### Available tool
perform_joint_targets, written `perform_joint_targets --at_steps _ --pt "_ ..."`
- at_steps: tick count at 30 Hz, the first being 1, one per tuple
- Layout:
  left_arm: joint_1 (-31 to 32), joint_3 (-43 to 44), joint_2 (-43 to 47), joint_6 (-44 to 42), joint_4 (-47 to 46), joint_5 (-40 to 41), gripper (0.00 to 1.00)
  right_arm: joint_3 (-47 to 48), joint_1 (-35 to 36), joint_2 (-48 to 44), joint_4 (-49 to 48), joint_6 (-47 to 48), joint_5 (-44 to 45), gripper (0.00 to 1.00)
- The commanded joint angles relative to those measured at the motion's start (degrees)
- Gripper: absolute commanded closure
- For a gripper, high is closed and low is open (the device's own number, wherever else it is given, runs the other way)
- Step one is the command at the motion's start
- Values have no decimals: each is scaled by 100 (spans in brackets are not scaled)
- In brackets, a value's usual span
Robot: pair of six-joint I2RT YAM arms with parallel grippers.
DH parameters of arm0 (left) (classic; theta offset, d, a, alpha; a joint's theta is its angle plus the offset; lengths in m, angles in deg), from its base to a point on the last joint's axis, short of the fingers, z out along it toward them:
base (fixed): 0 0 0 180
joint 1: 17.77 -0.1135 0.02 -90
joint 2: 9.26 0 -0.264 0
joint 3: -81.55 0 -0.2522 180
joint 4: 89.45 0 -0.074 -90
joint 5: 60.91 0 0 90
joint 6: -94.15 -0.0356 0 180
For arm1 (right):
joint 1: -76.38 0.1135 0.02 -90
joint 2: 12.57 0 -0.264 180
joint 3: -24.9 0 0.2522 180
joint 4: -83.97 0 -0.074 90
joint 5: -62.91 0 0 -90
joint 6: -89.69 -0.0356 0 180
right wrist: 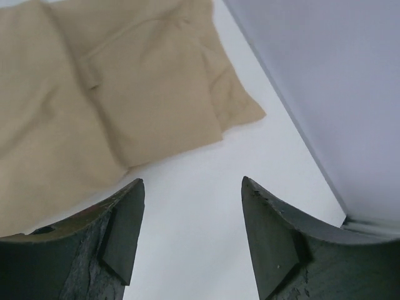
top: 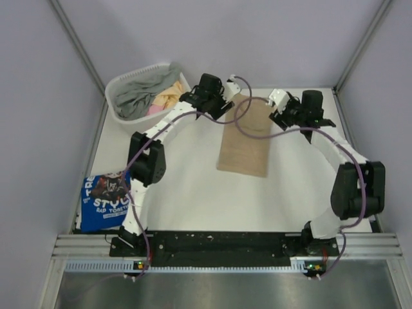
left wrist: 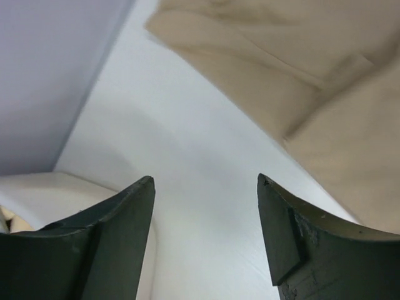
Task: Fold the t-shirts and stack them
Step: Grab one side of the 2/3 rectangular tshirt with both arms, then fold the long partially folded tshirt into a neat square
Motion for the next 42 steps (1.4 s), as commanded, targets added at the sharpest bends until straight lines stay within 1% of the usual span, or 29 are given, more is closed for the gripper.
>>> perform_joint_targets --at_steps 1,2,3,5,8,10,12,15,18,20,21,22,23,24,25,26,27,32,37,42 --pt "322 -1972 1855 -1502 367 -2248 31 -1581 332 -1792 874 2045 -1295 37" --pt "418 -2628 2058 -1889 429 -2355 32 -1802 403 -1987 1198 2318 -1304 37" --pt "541 -3096 2260 -2258 473 -2374 33 -1996 516 -2102 1462 2425 -1217 37" --pt "726 -3835 2516 -2821 456 -2461 34 -2470 858 -2331 1649 2706 -841 37" --pt "937 -4523 2640 -3079 237 -2523 33 -2999 1325 -2341 1571 2953 -286 37" --pt "1043 -4752 2579 -3079 35 -2515 32 -3105 1440 -2174 1369 2910 -232 37" --pt "1157 -4867 2465 -2974 -263 -2287 31 -3149 1467 -1911 1141 2822 -267 37" --pt "1210 -4850 2228 -2790 -581 -1901 31 -3158 1476 -1507 929 2796 -110 38" --pt "1228 -4832 2043 -2719 -634 -1697 33 -3202 1493 -1260 727 2743 -64 41" --pt "1254 -4850 2016 -2692 -625 -1697 37 -3245 1511 -1154 587 2664 -161 47" --pt "1263 -4876 2007 -2684 -617 -1723 40 -3281 1519 -1093 473 2603 -205 54" --pt "1272 -4894 2007 -2649 -634 -1758 47 -3307 1520 -1049 428 2567 -275 65" --pt "1281 -4885 2016 -2570 -625 -1811 57 -3316 1563 -1005 445 2584 -267 80" --pt "1281 -4868 2016 -2491 -599 -1837 68 -3307 1598 -996 480 2584 -206 90" --pt "1298 -4833 2025 -2421 -529 -1838 80 -3273 1599 -1005 611 2567 -197 96" --pt "1298 -4771 2051 -2333 -468 -1864 91 -3237 1599 -1039 760 2549 -205 100" --pt "1298 -4719 2077 -2262 -389 -1916 100 -3193 1616 -1109 875 2541 -206 100" --pt "1298 -4797 2639 -2139 85 -2408 100 -3062 1818 -1838 1612 2593 -118 100" --pt "1307 -4981 3421 -2024 981 -2751 100 -2789 2485 -2760 3421 2602 145 100" --pt "1395 -5219 4247 -1980 2272 -3032 100 -2412 3311 -3718 5302 1953 322 100"
